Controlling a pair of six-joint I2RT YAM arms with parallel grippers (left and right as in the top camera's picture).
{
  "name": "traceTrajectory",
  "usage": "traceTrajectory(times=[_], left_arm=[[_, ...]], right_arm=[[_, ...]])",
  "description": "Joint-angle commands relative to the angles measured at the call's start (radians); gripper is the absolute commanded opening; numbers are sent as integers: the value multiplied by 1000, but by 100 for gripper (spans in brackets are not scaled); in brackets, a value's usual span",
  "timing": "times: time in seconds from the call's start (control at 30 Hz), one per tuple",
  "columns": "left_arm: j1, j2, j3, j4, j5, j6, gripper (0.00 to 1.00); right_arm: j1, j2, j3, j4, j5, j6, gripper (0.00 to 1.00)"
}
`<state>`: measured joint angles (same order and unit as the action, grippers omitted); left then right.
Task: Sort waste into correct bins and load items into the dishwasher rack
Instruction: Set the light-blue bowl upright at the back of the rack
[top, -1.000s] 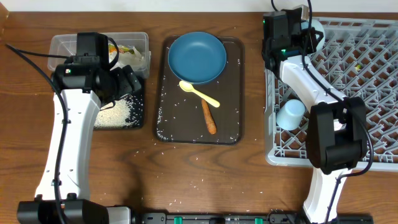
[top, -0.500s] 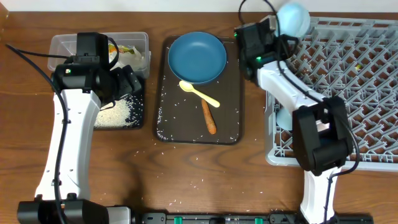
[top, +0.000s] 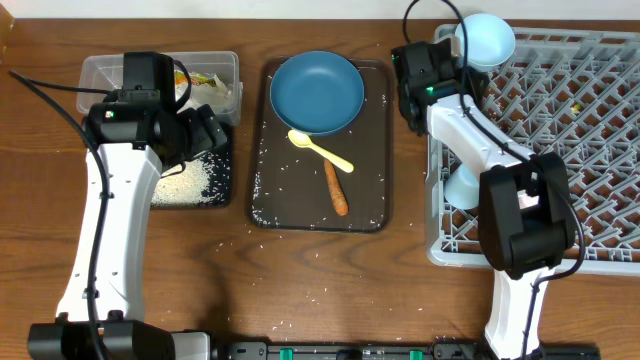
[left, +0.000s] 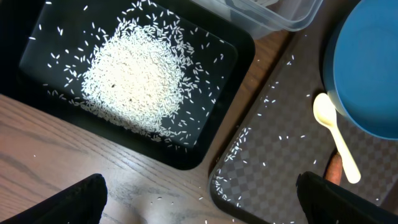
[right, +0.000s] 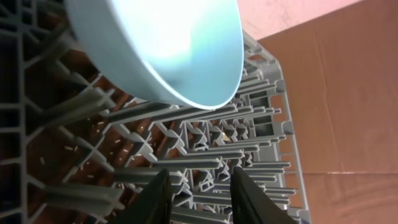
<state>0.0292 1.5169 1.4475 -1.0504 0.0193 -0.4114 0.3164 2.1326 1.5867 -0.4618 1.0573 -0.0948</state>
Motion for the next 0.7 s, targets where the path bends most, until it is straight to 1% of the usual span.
traceTrajectory(times=[0.0,0.13,0.23,0.3,0.37,0.47,0.53,0.57,0.67], left_arm=[[5,5,0,-4,-13,2,99],[4,5,0,-4,-13,2,99],[4,5,0,-4,-13,2,99],[5,5,0,-4,-13,2,99],[4,5,0,-4,-13,2,99],[4,5,0,-4,-13,2,99],[4,5,0,-4,-13,2,99],[4,5,0,-4,-13,2,99],[4,5,0,-4,-13,2,99]], right_arm=[[0,-51,3,-3,-29,93,32],[0,-156,3,-12,-157,128,38],[-16,-262,3,-39,-333,171,43],[-49,-322,3,-56,-455,232,44],[-93,-352,3,-69,-533,307,47],[-193,-361,3,-91,-686,422,48],[-266,-347,3,-114,-824,500,50],[-312,-335,3,-124,-923,533,51],[-402,-296,3,-129,-1141,595,53]])
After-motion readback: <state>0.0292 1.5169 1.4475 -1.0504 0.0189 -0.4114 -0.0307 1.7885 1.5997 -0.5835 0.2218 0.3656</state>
